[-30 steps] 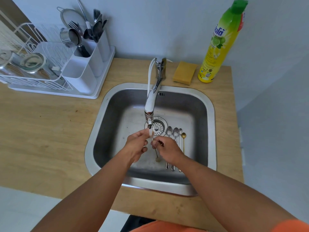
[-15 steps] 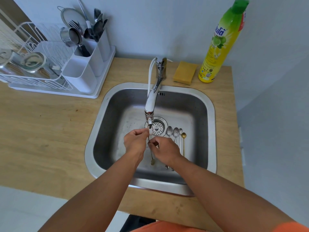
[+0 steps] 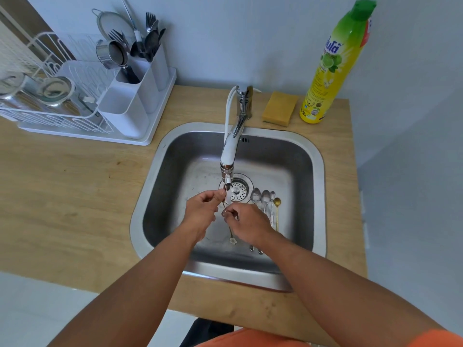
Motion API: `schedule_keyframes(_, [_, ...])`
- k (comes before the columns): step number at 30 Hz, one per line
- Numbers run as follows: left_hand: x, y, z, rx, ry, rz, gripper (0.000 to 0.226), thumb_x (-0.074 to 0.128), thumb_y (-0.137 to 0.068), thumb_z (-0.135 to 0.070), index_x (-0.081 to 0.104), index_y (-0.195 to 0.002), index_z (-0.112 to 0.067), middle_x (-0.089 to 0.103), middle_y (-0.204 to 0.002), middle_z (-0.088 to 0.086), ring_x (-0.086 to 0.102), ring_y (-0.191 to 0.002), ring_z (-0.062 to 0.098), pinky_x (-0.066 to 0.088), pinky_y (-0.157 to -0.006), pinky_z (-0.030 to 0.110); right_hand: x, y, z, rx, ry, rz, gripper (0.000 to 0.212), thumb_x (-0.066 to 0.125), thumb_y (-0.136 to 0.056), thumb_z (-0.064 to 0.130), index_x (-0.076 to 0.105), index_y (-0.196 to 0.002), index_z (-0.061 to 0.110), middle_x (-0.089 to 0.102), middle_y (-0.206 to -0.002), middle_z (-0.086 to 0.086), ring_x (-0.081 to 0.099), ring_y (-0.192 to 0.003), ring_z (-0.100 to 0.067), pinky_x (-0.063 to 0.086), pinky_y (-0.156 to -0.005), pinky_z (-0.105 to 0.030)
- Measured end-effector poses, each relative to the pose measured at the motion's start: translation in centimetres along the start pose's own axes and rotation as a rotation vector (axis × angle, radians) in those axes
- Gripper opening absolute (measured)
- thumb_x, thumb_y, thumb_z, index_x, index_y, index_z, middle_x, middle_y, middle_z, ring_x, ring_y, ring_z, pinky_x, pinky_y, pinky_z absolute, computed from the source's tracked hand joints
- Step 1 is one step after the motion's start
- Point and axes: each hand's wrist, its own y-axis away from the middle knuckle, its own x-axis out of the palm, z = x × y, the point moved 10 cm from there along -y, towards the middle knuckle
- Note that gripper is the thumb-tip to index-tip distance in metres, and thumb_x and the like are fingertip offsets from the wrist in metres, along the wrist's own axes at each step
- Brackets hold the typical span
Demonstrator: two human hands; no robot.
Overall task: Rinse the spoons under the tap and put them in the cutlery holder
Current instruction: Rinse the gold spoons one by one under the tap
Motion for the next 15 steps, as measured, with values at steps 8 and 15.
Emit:
schedule_keyframes(8, [-0.2, 1.3, 0.7, -0.065, -0.08, 0.03, 0.014, 0.069, -0.098, -0.041, 0.078, -0.103, -0.031, 0.077, -0.099, -0.013, 0.062, -0.082, 0.015, 0.05, -0.062, 0.028, -1.1, -1.0, -0.8, 0.049, -0.295, -0.072, 0.022, 0.061, -0.099, 0.032, 0.074, -0.082, 0.024, 0.068, -0.07, 0.016, 0.058, -0.064, 0.0, 0.049, -0.066, -0.03])
schedule_keyframes(15, [2.4, 2.7, 1.9, -0.099, -0.169, 0.202, 0.017, 0.064, -0.102, -0.034, 0.08, -0.101, -0.026, 0.08, -0.086, -0.015, 0.057, -0.073, 0.01, 0.044, -0.062, 0.025, -1.7, -3.1, -1.7, 0.186, -0.513, -0.033, 0.013, 0.066, -0.099, 0.029, 0.076, -0.09, 0.031, 0.075, -0.091, 0.019, 0.068, -0.096, 0.001, 0.049, -0.086, -0.023])
